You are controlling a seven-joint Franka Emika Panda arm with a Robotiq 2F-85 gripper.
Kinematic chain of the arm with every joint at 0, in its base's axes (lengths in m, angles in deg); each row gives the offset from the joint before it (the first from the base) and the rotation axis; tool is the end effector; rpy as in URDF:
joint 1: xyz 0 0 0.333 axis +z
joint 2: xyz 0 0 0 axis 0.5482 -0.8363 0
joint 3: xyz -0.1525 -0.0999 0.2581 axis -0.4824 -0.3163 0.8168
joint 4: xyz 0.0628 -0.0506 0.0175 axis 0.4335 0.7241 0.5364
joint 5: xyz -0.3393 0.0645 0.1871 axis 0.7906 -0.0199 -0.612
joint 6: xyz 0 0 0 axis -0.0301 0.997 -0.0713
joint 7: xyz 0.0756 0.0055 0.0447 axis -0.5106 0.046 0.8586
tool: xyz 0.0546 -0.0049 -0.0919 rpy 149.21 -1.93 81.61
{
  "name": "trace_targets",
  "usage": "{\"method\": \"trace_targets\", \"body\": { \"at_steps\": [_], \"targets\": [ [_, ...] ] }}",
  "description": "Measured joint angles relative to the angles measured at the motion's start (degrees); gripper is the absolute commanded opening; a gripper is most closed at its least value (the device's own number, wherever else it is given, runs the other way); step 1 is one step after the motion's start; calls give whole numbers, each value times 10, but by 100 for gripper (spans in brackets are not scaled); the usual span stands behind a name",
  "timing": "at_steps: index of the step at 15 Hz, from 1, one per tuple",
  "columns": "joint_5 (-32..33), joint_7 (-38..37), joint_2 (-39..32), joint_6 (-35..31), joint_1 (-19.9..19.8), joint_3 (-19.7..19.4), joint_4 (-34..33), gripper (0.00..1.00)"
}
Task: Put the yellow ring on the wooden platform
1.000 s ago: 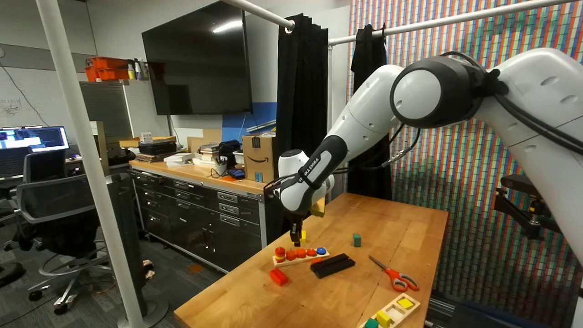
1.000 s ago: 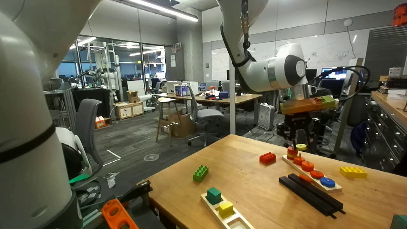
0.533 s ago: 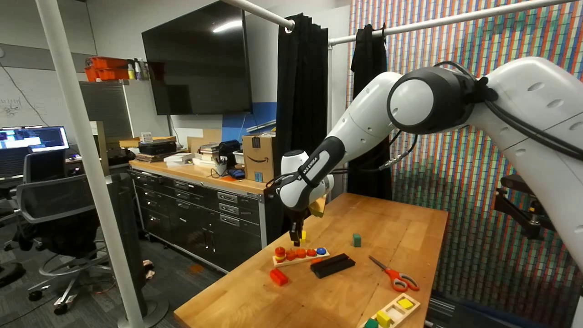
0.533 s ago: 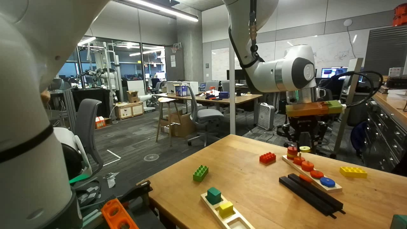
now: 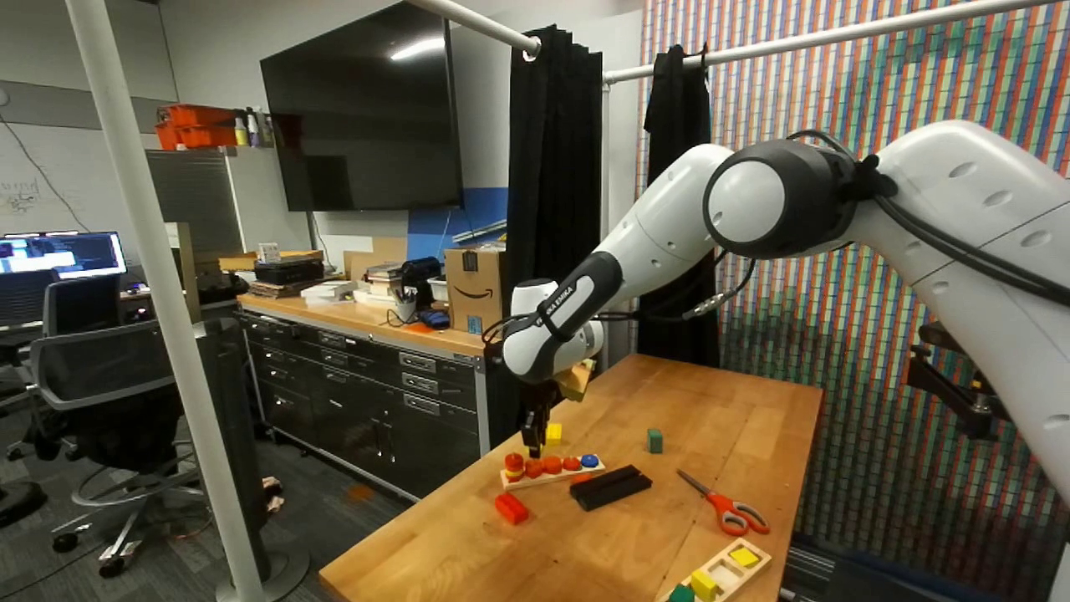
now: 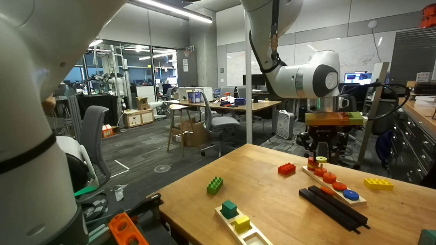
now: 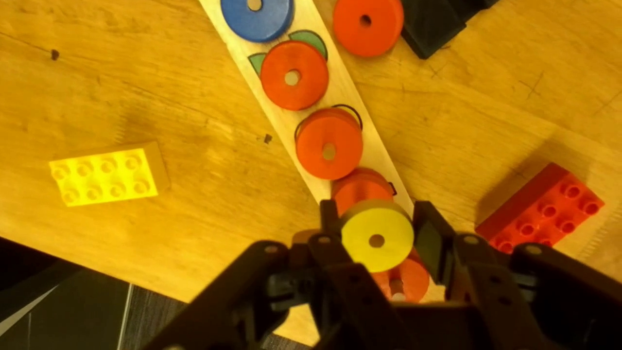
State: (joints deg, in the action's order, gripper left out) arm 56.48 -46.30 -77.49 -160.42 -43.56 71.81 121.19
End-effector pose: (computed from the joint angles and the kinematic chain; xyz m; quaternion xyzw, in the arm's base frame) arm 0.6955 -0.0905 0.2018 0.9640 0.2610 0.0264 0.0432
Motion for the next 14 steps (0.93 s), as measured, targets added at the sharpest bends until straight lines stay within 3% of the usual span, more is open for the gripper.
{"method": "trace_targets", "body": {
  "at_steps": [14],
  "targets": [
    [-14,9,-34,25,-14,1,-50,23]
  ]
}}
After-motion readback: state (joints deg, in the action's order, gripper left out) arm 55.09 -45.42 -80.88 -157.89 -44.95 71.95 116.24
